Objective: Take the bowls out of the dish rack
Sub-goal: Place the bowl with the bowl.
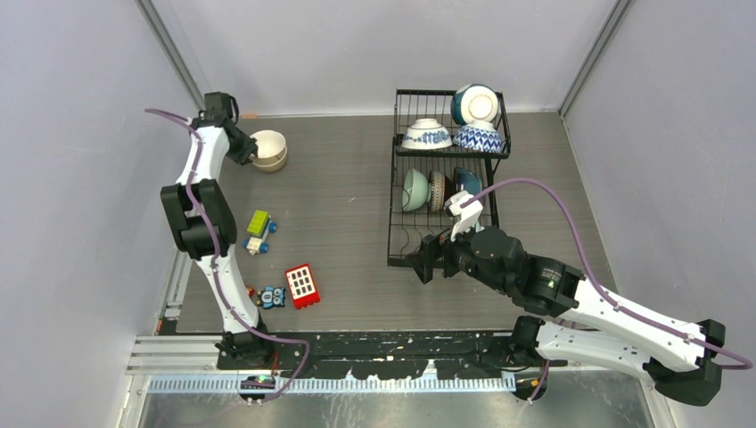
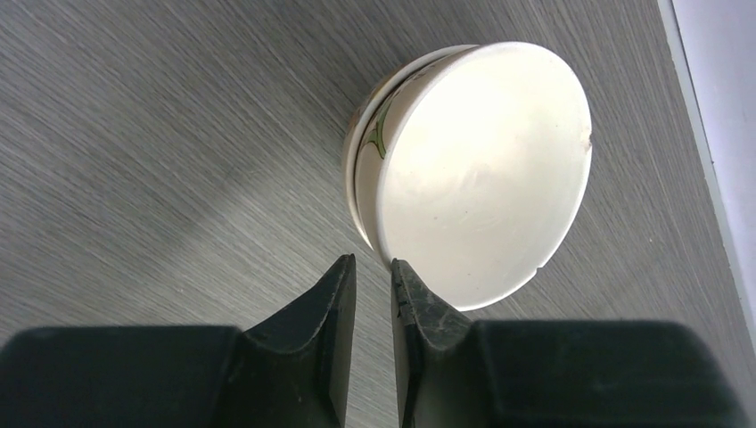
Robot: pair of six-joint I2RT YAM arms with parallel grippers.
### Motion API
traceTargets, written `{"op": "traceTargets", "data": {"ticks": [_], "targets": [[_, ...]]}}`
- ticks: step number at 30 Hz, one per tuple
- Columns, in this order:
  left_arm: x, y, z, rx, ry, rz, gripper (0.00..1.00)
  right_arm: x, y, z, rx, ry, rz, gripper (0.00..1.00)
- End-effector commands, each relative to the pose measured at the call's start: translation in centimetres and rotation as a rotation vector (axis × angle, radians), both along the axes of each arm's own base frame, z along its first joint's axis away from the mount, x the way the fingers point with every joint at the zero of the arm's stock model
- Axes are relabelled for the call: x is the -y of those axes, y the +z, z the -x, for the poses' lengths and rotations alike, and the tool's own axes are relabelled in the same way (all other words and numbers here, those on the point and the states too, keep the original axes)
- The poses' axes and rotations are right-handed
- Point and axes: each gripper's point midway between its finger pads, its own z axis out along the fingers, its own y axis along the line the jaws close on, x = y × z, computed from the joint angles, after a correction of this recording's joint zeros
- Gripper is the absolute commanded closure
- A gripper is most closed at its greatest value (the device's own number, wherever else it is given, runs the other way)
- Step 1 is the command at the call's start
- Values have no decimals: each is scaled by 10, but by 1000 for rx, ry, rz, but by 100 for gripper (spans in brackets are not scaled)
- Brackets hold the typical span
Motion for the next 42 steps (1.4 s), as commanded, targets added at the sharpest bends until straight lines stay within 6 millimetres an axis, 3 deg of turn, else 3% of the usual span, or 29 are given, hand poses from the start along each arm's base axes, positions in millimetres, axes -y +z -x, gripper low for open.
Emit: {"op": "traceTargets", "data": {"ticks": [1, 26, 31, 34, 42], "targets": [[-3, 12, -8, 58, 14, 18, 78, -4, 14, -2, 16, -5, -39, 1], [3, -8, -13, 65, 12, 61, 87, -9, 12, -6, 15, -5, -23, 1], [6, -4, -16, 83, -3, 76, 87, -8, 12, -6, 15, -7, -22, 1], [10, 4, -17, 101, -14, 90, 84, -7, 13, -5, 17, -7, -24, 1], [5, 40, -18, 177, -24, 42, 60, -8, 17, -5, 23, 0, -28, 1]]}}
